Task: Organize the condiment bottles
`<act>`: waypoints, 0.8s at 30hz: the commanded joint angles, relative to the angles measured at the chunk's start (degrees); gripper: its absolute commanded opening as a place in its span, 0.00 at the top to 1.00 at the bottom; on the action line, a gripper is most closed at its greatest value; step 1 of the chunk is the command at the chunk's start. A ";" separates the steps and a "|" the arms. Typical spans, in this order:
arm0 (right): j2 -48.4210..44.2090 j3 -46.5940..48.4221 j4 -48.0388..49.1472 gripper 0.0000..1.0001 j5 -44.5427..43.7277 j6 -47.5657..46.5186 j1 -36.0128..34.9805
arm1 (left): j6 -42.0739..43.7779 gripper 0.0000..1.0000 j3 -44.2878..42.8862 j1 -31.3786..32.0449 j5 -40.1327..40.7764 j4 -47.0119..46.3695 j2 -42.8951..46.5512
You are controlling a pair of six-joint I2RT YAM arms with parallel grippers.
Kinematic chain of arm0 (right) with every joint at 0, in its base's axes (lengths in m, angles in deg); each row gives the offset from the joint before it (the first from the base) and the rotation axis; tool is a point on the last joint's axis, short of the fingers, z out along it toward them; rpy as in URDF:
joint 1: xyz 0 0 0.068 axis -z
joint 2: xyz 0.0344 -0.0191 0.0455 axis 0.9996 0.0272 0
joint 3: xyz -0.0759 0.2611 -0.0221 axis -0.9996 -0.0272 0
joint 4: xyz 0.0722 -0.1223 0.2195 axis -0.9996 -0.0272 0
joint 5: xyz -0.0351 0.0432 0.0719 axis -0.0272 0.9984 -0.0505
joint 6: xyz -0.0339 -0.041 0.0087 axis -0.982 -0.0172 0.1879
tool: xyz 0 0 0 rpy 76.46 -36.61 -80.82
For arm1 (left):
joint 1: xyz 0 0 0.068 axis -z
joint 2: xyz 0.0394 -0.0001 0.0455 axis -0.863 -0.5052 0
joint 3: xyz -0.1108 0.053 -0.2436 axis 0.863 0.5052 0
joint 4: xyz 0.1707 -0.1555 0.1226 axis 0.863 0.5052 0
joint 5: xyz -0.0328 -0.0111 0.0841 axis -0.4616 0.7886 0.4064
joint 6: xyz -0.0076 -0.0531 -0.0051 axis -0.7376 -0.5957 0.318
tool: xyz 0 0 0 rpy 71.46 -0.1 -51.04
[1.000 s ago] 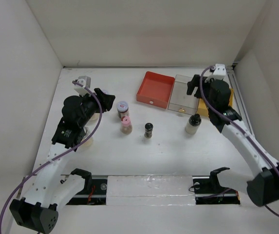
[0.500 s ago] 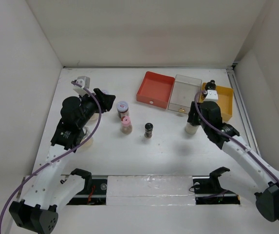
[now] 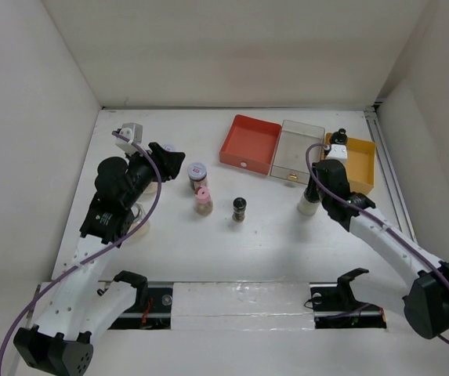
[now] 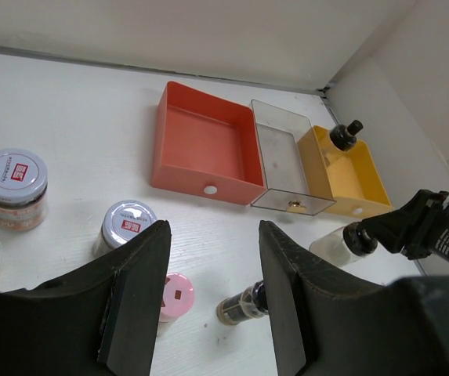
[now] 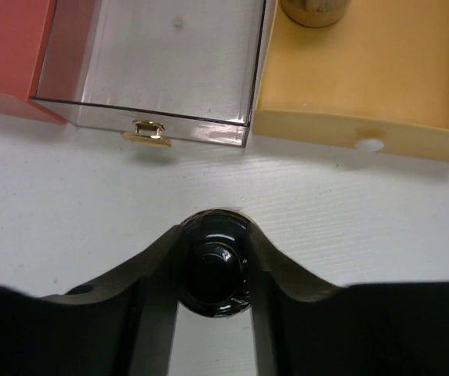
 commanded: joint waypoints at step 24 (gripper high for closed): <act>-6.43 23.21 9.20 0.78 -6.06 -3.01 20.32 | -1.17 0.55 -0.03 -0.08 -2.42 -3.18 1.90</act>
